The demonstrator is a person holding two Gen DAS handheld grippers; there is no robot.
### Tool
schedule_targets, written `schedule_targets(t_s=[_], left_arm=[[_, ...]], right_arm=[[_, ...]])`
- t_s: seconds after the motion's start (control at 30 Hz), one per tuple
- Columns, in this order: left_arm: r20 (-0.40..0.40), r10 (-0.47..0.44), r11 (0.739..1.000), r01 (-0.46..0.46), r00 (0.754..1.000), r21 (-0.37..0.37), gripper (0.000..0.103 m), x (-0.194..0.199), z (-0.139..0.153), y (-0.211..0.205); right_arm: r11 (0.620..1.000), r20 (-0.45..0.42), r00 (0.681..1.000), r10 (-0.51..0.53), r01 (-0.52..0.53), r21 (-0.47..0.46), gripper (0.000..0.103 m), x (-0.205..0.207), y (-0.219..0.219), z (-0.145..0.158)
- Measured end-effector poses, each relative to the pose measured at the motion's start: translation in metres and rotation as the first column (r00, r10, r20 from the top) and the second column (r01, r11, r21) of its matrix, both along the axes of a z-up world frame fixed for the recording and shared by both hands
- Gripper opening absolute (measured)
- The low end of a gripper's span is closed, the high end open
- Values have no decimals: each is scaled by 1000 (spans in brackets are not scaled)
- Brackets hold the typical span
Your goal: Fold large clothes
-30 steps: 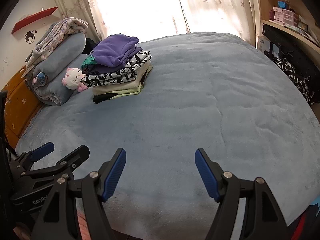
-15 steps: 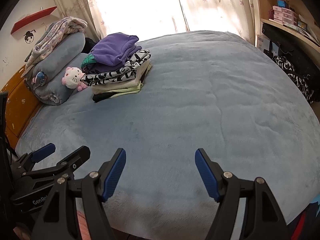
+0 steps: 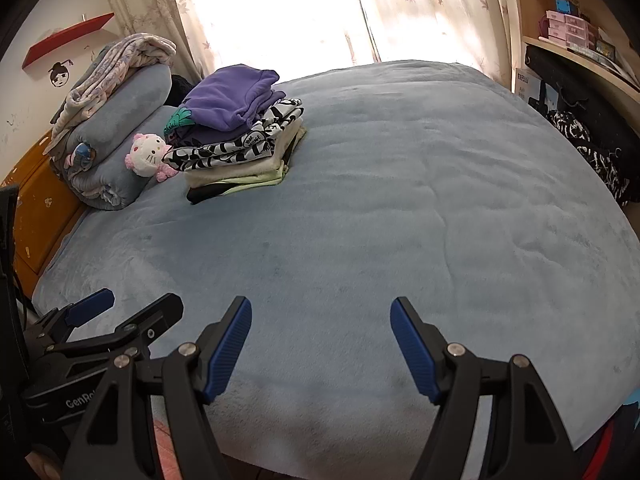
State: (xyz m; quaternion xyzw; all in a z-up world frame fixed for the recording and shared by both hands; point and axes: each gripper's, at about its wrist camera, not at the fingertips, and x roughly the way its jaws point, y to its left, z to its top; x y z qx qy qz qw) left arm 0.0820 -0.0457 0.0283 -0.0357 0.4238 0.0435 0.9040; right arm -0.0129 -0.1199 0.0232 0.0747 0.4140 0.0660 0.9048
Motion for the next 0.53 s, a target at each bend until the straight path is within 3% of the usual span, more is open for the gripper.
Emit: schedule_targets(t_s=[0.53], left_arm=[[-11,-3,1000,3,1000,3,99,-2,-4,1]], right_arm=[[1000,-6,1000,-1,1,3,74,0,2,-3]])
